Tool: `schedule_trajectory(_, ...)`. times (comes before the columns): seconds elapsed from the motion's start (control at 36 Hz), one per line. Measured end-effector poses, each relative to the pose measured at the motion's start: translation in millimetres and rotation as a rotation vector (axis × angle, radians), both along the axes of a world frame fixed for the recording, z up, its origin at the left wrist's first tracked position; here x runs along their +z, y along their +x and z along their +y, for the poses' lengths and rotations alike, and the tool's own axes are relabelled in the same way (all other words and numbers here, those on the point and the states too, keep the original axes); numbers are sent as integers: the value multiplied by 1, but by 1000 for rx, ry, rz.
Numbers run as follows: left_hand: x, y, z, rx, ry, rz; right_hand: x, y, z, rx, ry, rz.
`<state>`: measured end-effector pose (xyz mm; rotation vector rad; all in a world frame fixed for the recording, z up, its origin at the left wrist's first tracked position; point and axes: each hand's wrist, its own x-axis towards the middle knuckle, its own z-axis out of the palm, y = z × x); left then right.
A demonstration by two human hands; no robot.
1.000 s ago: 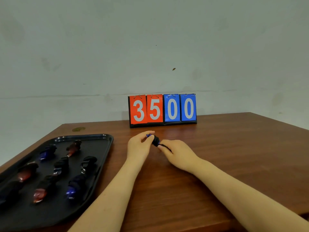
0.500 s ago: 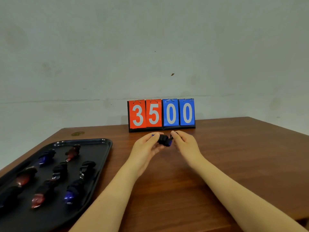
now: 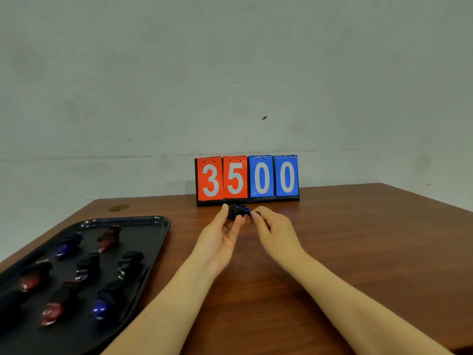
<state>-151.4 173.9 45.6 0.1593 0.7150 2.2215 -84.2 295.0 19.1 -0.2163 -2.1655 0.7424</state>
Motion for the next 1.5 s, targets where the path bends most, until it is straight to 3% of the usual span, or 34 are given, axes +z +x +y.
schedule_trajectory(0.11,-1,-4,0,26,44,-111,0,1,-2,-49,298,25)
schedule_trajectory(0.25,-3,-7,0,99,-71,-103,4,3,-3,-108,646,-78)
schedule_trajectory(0.36,-4,-10,3,199,-235,81,3,2,-2,-130,775,-100)
schedule_trajectory(0.44,-8,-14,8,288,-425,365,0,2,-1,-160,786,-59)
schedule_trajectory(0.53,-14,-17,10,340,-549,538,-2,1,-1,-189,769,32)
schedule_trajectory(0.67,-17,-20,11,375,-661,644,-5,3,-2,-152,633,62)
schedule_trajectory(0.92,-18,-28,11,321,-710,625,-7,2,-1,-84,483,36)
schedule_trajectory(1.14,-12,-28,4,155,-589,521,-6,3,1,-11,281,107)
schedule_trajectory(1.33,-15,-30,6,160,-634,611,-5,3,2,21,212,90)
schedule_trajectory(1.5,-19,-28,6,260,-703,818,2,4,-3,91,-74,17)
